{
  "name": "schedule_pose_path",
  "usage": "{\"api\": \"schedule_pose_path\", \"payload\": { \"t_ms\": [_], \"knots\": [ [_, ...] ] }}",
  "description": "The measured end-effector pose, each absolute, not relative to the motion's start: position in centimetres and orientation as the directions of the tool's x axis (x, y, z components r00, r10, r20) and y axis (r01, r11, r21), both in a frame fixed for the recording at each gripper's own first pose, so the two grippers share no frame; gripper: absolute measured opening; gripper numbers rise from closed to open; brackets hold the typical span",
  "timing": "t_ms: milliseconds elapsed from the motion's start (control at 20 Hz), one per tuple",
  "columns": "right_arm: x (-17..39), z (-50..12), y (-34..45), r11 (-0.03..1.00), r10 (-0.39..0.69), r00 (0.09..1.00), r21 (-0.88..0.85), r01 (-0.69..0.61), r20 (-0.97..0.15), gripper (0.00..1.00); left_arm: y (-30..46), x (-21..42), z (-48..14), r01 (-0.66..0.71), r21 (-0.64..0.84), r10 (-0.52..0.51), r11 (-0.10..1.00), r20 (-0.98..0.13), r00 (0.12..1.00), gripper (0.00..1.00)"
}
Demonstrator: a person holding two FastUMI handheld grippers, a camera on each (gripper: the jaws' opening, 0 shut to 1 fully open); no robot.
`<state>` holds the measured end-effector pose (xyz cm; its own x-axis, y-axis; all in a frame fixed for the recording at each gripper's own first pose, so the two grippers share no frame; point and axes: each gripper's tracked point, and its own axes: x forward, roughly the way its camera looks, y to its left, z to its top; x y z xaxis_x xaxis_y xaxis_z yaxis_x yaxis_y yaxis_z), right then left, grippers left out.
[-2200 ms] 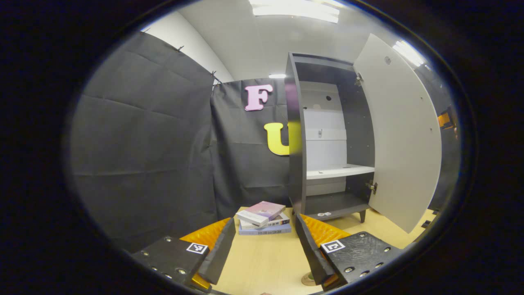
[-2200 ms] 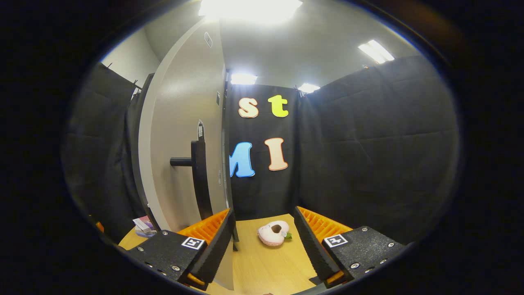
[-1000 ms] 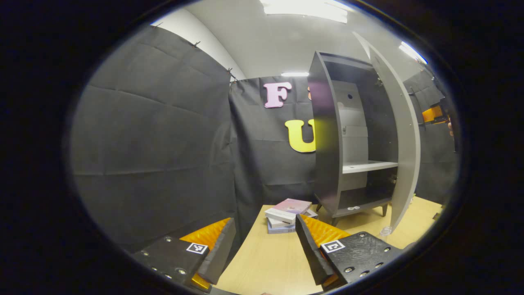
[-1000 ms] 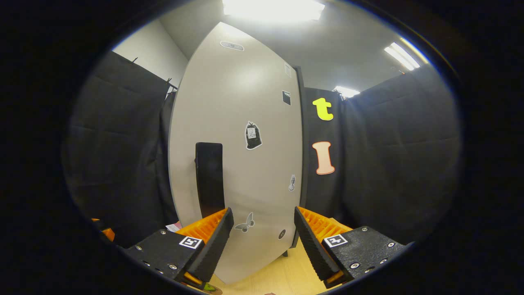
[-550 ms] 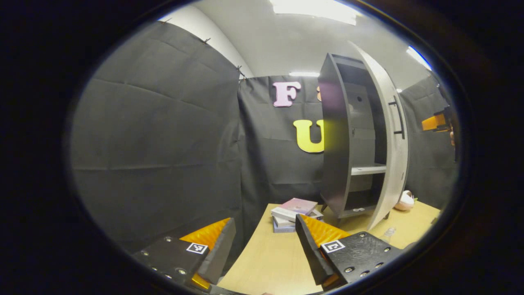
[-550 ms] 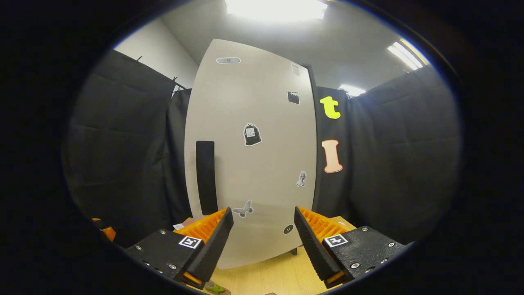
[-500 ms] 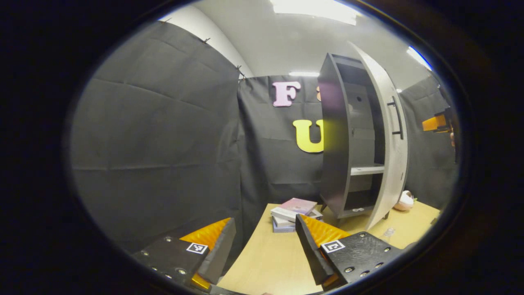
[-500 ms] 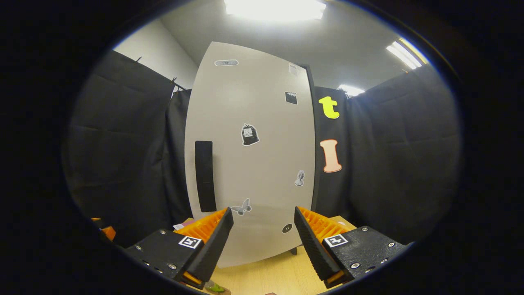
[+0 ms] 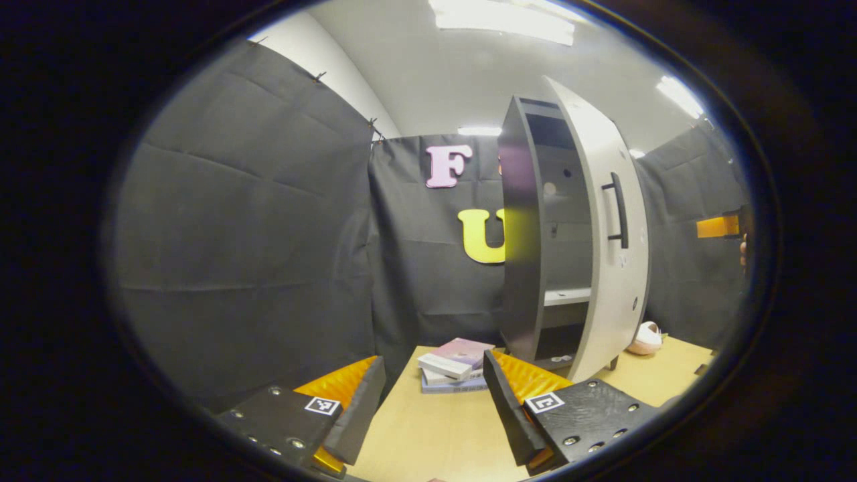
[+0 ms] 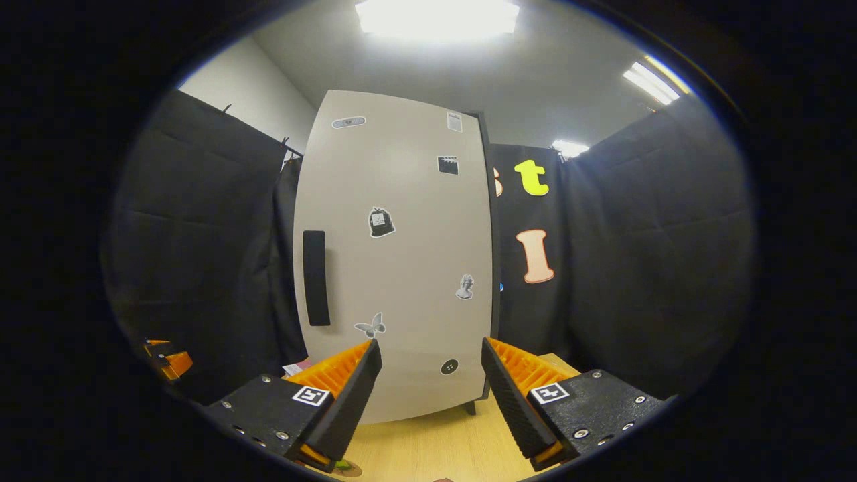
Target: Open the cabinet door with the right hand, grasp the bottle in the cabinet with the left hand and place it on the coaster, then close the cabinet door with the right hand.
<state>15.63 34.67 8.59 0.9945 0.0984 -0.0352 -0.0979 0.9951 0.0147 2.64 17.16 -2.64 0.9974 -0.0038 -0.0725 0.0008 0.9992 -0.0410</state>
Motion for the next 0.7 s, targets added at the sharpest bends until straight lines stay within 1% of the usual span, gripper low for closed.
{"api": "schedule_pose_path", "payload": {
  "t_ms": [250,300,400,450,500,550,600,650,700],
  "knots": [
    [14.9,8.6,31.2,0.993,0.114,0.993,0.009,-0.114,-0.016,0.93,12.3,2.9,-0.9,0.031,-0.058,-0.035,0.998,-0.063,0.997,0.84],
    [14.8,8.3,30.5,0.993,0.115,0.993,0.006,-0.115,-0.018,0.93,11.3,2.9,-0.4,0.037,-0.059,-0.040,0.998,-0.060,0.997,0.80],
    [14.8,7.9,29.0,0.994,0.112,0.993,0.005,-0.112,-0.022,0.93,9.2,2.7,0.2,0.050,-0.062,-0.053,0.997,-0.057,0.997,0.89],
    [14.9,7.8,28.4,0.994,0.114,0.993,0.009,-0.113,-0.025,0.93,8.4,2.8,0.4,0.055,-0.062,-0.059,0.997,-0.056,0.997,0.84],
    [14.9,7.6,27.6,0.993,0.114,0.993,0.014,-0.114,-0.029,0.93,7.5,2.9,0.8,0.058,-0.063,-0.062,0.996,-0.053,0.997,0.84],
    [14.9,7.4,26.9,0.993,0.115,0.993,0.018,-0.114,-0.031,0.93,6.7,3.0,1.1,0.063,-0.064,-0.067,0.996,-0.052,0.996,0.89],
    [15.0,7.3,26.2,0.993,0.114,0.993,0.021,-0.114,-0.033,0.93,5.9,3.0,1.4,0.066,-0.066,-0.070,0.996,-0.051,0.996,0.89],
    [15.1,7.1,25.6,0.993,0.114,0.993,0.023,-0.113,-0.035,0.93,5.2,3.0,1.7,0.069,-0.068,-0.072,0.995,-0.049,0.996,0.84],
    [15.0,6.9,25.0,0.993,0.113,0.993,0.024,-0.112,-0.035,0.93,4.6,3.0,2.0,0.070,-0.067,-0.073,0.995,-0.047,0.996,0.84]
  ]
}}
